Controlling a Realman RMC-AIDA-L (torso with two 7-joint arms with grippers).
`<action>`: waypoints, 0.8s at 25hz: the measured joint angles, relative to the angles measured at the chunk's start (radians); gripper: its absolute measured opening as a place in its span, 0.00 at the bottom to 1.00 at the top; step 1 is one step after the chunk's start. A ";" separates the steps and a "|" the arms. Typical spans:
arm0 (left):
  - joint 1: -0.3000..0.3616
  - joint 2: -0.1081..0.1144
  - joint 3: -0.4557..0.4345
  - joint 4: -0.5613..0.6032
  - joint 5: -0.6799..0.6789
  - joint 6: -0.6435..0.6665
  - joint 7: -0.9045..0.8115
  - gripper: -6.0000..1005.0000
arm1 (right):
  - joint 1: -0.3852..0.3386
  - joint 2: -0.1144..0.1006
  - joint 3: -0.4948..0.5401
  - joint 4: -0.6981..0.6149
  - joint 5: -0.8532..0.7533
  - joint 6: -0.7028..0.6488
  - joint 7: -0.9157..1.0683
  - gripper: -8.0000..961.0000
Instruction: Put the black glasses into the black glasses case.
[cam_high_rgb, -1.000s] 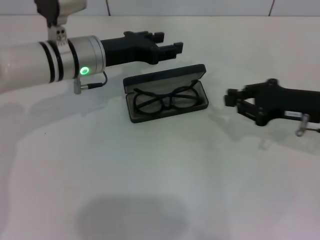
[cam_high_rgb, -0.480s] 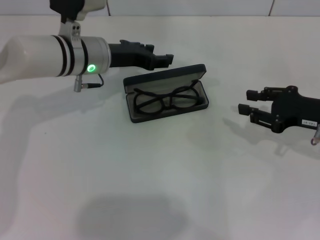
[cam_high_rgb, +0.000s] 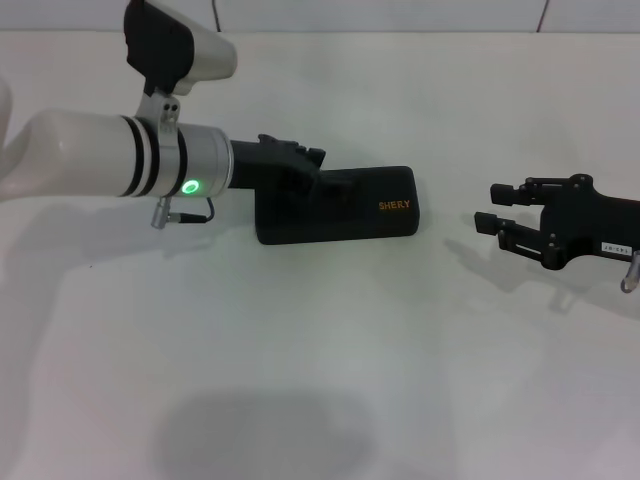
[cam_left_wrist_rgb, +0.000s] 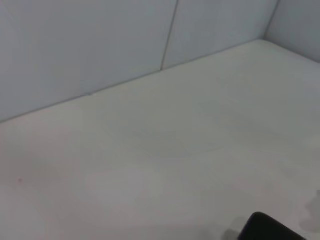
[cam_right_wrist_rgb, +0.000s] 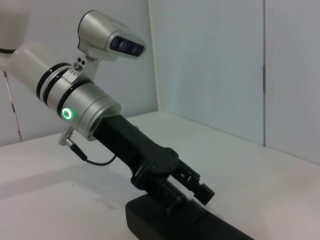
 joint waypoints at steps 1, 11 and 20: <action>0.003 -0.001 0.002 0.001 -0.001 0.000 0.003 0.66 | 0.000 0.001 0.000 0.000 0.000 0.000 0.000 0.42; 0.119 0.022 -0.015 0.066 -0.413 0.326 0.291 0.67 | 0.013 0.022 -0.006 -0.065 -0.045 -0.102 -0.018 0.43; 0.325 0.112 -0.162 0.100 -0.480 0.872 0.520 0.68 | 0.028 0.073 -0.004 -0.140 -0.052 -0.304 -0.117 0.56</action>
